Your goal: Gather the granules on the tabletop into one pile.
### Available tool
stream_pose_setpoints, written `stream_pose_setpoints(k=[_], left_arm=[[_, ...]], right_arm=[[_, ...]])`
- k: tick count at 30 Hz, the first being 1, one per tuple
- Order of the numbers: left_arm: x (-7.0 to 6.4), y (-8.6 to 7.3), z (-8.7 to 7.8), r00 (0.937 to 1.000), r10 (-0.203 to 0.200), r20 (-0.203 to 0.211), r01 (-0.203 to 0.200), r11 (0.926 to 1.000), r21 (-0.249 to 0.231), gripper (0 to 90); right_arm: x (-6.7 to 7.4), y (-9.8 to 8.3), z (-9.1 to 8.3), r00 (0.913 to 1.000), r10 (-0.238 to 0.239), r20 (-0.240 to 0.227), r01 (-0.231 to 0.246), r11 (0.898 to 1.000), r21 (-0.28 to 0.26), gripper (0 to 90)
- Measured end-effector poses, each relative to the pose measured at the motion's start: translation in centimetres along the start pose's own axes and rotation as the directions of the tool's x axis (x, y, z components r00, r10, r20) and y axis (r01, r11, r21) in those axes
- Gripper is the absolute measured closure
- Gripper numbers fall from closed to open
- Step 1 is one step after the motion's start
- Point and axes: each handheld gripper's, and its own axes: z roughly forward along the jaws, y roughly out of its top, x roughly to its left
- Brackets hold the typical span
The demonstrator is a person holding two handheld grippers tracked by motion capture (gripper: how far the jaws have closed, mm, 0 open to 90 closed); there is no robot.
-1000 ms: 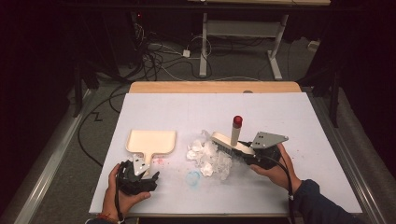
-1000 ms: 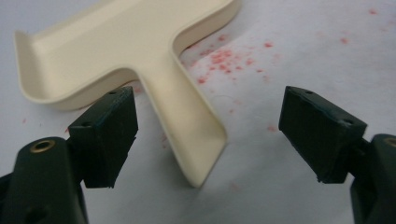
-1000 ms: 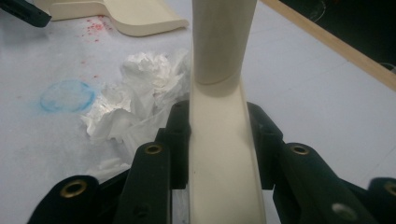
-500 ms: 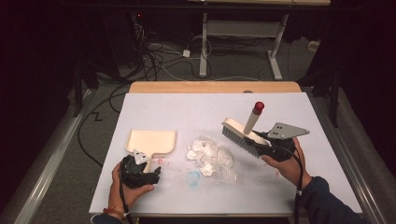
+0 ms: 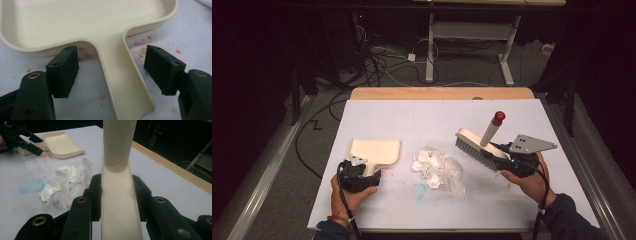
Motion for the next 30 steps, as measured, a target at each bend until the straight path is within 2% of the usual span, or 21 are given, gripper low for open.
stream_pose_setpoints(k=[7,14,19,23,29,30], left_arm=[[0.4,0.2,0.1,0.9999,-0.005,-0.012,0.005,1.0000,-0.001,41.0],[1.4,-0.1,-0.1,0.9999,-0.012,0.004,0.012,0.9997,-0.020,61.4],[1.6,0.1,-0.2,0.9996,0.019,0.019,-0.019,0.9998,-0.009,62.8],[1.8,0.1,-0.3,0.9991,0.029,0.031,-0.029,0.9996,-0.004,63.1],[2.0,0.3,-0.7,0.9971,0.069,0.033,-0.070,0.9974,0.020,63.2],[2.0,0.3,-0.8,0.9958,0.086,0.033,-0.087,0.9960,0.023,63.2]], right_arm=[[-0.1,-0.7,-1.5,1.0000,-0.003,-0.004,0.003,1.000,-0.009,68.3],[-0.5,-1.0,-1.2,1.0000,0.000,-0.008,0.000,1.000,0.003,68.3],[-0.6,-1.2,-0.9,0.9999,-0.001,-0.016,0.001,1.000,0.014,68.3],[-0.6,-1.2,-0.9,0.9998,-0.001,-0.018,0.001,1.000,0.019,68.4],[-0.8,-1.3,-0.7,0.9998,0.005,-0.021,-0.005,1.000,0.023,68.3],[-0.8,-1.4,-0.7,0.9997,0.007,-0.022,-0.007,1.000,0.026,68.3]])
